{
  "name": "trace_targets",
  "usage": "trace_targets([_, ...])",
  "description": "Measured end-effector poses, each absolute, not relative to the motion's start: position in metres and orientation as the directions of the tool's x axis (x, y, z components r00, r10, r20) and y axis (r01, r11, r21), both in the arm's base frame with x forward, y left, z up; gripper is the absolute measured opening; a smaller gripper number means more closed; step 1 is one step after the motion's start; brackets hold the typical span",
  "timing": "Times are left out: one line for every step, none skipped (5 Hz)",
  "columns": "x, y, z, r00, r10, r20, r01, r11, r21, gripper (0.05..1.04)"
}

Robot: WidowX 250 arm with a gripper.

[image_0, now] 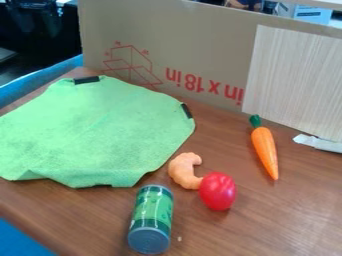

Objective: Fold the cloth from top left to bottom right

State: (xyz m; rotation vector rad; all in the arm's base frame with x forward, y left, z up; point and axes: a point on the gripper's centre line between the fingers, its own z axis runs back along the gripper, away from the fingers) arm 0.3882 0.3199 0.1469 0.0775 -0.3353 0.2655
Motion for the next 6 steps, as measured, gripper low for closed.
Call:
trace_targets([0.382,0.329,0.146,0.941,0.118,0.316,-0.143,0.988,0.056,1.001])
trace_targets([0.381,0.332,0.136,0.968,0.021,0.252,-0.037,0.998,0.059,1.001])
trace_targets([0.382,0.329,0.120,0.981,-0.071,0.182,0.059,0.996,0.074,1.001])
trace_targets([0.392,0.319,0.109,0.968,-0.186,0.166,0.175,0.981,0.079,1.001])
trace_targets([0.396,0.314,0.095,0.952,-0.260,0.164,0.256,0.966,0.043,1.001])
trace_targets([0.400,0.306,0.054,0.934,-0.286,0.212,0.287,0.957,0.026,1.001])
